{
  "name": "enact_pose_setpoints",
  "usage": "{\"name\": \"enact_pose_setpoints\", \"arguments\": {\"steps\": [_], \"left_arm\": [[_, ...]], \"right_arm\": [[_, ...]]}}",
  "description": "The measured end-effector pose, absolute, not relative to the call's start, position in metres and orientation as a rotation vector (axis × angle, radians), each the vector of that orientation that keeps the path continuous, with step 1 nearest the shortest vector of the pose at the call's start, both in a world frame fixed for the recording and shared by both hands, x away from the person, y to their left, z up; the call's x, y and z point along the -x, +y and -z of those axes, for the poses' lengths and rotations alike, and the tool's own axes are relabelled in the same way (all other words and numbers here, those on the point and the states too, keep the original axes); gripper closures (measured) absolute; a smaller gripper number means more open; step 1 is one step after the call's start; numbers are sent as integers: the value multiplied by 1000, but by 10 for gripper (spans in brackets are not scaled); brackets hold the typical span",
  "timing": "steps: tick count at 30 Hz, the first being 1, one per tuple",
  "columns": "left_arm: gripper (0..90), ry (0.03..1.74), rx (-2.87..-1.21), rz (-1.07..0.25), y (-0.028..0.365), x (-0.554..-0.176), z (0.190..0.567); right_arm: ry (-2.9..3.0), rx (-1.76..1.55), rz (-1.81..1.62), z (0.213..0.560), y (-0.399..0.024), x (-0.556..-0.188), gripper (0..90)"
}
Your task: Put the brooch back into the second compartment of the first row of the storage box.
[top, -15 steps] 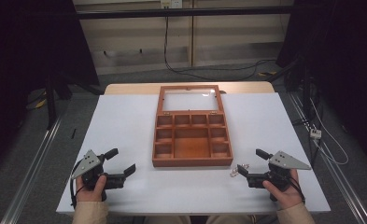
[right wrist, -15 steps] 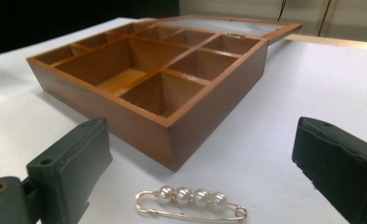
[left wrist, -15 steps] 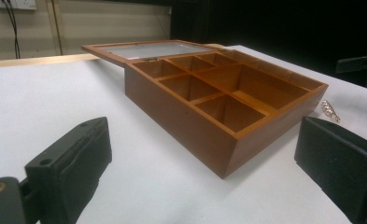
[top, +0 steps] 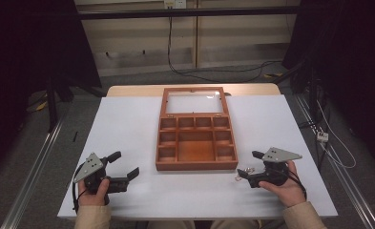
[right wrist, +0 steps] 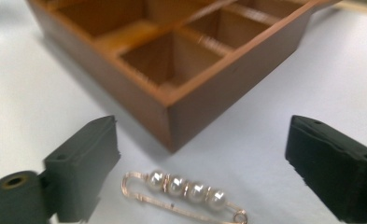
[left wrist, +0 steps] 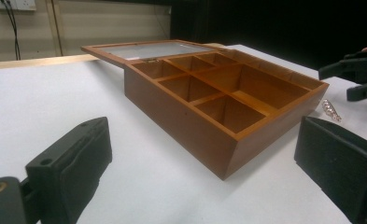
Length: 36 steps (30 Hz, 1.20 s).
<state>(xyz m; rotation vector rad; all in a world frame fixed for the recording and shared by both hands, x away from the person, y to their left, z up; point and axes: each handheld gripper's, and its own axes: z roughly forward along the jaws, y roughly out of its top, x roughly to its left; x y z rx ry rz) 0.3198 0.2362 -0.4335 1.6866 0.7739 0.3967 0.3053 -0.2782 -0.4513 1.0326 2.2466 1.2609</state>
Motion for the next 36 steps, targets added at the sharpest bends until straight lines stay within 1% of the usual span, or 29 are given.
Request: {"name": "enact_pose_setpoints", "arguments": {"steps": [2, 11, 14, 16, 18, 19, 21, 25, 27, 29, 36], "left_arm": [[42, 772, -1691, -397, 236, -320, 433], [42, 772, -1689, -402, 239, -318, 433], [42, 772, -1689, -402, 239, -318, 432], [42, 773, -1690, -404, 239, -317, 432], [42, 773, -1690, -404, 239, -317, 432], [42, 773, -1689, -405, 239, -317, 432], [42, 773, -1691, -405, 239, -317, 432], [42, 769, -1691, -409, 239, -316, 432], [45, 771, -1692, -411, 239, -317, 432], [45, 771, -1690, -414, 238, -316, 431], [45, 773, -1692, -413, 238, -317, 431]], "right_arm": [[2297, -1023, -1237, 454, -276, -307, 164], [2409, -1001, -1177, 459, -278, -310, 202], [2454, -977, -1146, 462, -276, -310, 250], [2483, -962, -1135, 462, -275, -309, 300], [2489, -955, -1120, 462, -275, -308, 319], [2492, -951, -1114, 462, -276, -307, 340], [2497, -947, -1110, 461, -278, -306, 417], [2518, -906, -1130, 460, -282, -302, 612], [2540, -870, -1135, 459, -283, -301, 725], [2562, -843, -1140, 458, -283, -299, 803], [2576, -824, -1141, 457, -281, -296, 805]]}}
